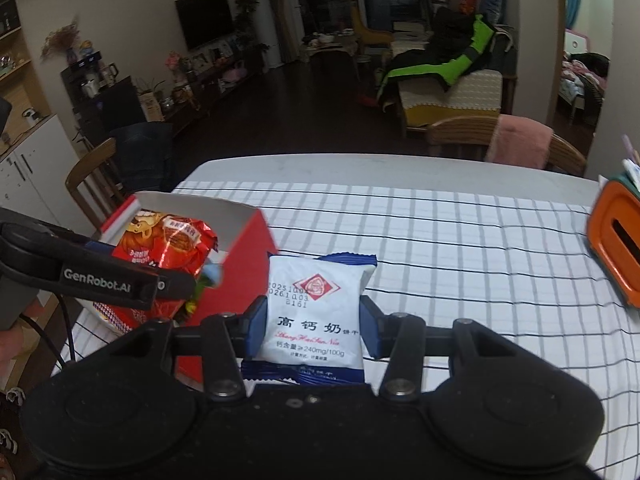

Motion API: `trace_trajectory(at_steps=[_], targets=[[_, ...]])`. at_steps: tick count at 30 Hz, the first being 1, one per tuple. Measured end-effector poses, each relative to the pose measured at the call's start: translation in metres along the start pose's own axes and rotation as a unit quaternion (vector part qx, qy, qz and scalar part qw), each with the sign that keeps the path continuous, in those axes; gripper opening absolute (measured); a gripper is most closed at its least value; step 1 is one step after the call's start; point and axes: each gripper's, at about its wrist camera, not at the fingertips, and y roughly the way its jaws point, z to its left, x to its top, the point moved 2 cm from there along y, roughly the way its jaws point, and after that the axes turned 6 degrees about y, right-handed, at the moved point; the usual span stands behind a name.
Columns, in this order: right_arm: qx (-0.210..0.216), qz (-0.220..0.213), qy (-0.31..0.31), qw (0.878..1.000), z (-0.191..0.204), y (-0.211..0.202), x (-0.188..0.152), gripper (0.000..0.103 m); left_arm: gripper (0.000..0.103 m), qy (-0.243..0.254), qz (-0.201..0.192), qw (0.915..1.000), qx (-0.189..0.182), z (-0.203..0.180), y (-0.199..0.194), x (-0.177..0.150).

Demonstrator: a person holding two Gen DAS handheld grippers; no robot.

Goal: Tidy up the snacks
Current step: 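Carry the red chip bag and white milk-candy pack over the box with both tools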

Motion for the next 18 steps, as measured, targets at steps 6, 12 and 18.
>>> trace_trajectory(at_steps=[6,12,18], targets=[[0.005,0.002,-0.016,1.000,0.043,0.023,0.009,0.046,0.072,-0.017,0.001,0.9996,0.023,0.075,-0.008,-0.005],[0.008,0.012,-0.029,0.999,0.085,0.050,0.009,0.046,0.072,-0.019,0.005,0.9985,0.051,0.120,0.004,-0.008],[0.001,0.028,-0.050,0.998,0.123,0.090,0.009,0.046,0.072,-0.006,0.018,0.9966,0.080,0.140,0.040,-0.003]])
